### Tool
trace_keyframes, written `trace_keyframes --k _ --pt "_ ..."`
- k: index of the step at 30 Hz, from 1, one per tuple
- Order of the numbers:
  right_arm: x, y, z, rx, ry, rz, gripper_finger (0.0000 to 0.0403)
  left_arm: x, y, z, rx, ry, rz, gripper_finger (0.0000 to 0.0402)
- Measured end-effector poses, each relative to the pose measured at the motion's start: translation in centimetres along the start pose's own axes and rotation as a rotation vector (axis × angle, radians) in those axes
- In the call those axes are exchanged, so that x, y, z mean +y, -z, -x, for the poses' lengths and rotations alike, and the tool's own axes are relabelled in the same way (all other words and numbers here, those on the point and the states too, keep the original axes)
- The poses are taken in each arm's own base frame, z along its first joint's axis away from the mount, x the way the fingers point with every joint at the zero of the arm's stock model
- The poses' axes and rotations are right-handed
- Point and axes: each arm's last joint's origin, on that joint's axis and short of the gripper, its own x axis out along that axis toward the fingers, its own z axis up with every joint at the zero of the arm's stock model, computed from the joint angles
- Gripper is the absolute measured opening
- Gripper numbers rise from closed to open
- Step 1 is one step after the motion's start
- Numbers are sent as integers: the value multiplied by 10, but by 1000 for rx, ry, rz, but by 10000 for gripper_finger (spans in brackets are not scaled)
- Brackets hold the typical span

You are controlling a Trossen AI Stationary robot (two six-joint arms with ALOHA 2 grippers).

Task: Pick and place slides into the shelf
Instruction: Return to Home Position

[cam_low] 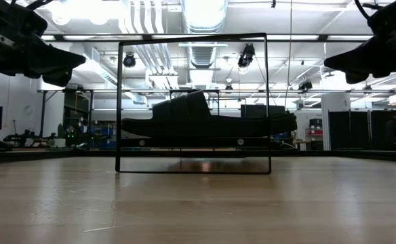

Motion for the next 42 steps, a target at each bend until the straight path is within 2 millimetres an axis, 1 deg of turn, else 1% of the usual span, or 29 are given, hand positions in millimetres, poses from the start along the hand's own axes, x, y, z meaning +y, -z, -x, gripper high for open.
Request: trace_keyframes --k 6,42 --pt "0 0 0 0 0 73 9 0 0 0 -1 0 3 0" --pt "0 0 0 0 1 65 9 0 0 0 -2 0 3 0"
